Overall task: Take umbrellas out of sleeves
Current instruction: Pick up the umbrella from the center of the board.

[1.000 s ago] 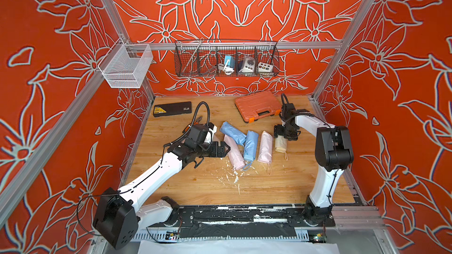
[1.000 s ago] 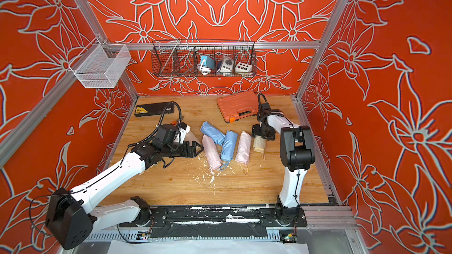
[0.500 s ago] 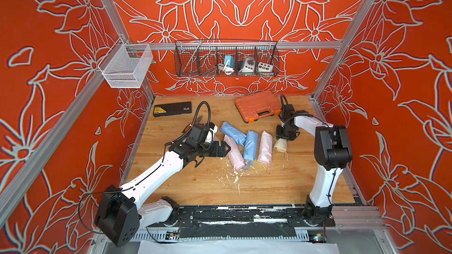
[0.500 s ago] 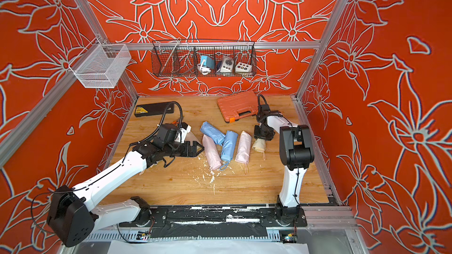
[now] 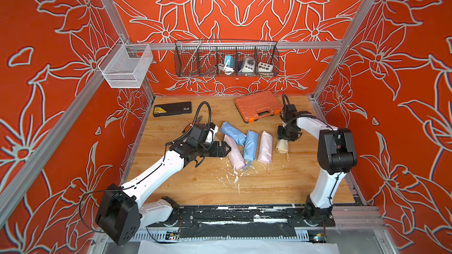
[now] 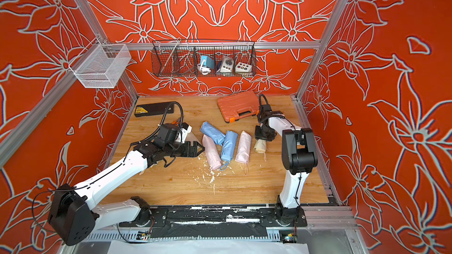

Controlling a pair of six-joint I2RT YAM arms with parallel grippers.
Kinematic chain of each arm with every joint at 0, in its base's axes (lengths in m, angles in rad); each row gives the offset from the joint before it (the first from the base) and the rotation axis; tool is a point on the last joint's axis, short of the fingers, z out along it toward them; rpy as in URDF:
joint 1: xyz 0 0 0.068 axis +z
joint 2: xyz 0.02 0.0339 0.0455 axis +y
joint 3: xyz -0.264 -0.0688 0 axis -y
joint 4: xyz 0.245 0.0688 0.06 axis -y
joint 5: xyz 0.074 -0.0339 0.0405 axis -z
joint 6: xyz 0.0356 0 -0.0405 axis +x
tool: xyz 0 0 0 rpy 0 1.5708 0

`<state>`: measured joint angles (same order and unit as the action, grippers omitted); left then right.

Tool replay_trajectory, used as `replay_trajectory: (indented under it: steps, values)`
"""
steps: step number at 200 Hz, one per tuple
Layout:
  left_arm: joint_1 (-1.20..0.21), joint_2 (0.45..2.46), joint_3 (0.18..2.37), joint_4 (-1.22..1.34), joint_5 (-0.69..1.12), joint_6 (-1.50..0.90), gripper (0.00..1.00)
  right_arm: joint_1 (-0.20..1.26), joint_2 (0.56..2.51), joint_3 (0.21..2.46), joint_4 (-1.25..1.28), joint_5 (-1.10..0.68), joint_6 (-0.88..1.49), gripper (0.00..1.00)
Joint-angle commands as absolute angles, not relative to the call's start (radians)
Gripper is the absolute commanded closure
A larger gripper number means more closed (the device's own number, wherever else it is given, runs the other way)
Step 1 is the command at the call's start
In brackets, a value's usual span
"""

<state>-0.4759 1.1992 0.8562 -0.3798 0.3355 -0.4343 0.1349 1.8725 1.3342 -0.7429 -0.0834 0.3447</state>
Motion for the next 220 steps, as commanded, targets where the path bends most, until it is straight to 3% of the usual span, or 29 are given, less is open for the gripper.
replay_trajectory:
  steps: [1,84,142,220]
  values:
    - [-0.466,1.195,0.867,-0.381,0.349,-0.422,0.02,0.133,1.781,1.319,-0.766,-0.110,0.324,0.51]
    - [-0.457,1.200,0.867,-0.314,0.435,-0.458,0.03,0.161,1.654,1.320,-0.780,-0.258,0.254,0.52]
    - [-0.456,1.193,0.874,-0.252,0.523,-0.481,0.03,0.256,1.575,1.309,-0.752,-0.394,0.211,0.52]
    - [-0.449,1.255,0.956,-0.072,0.684,-0.606,0.03,0.385,1.502,1.345,-0.728,-0.687,0.241,0.52]
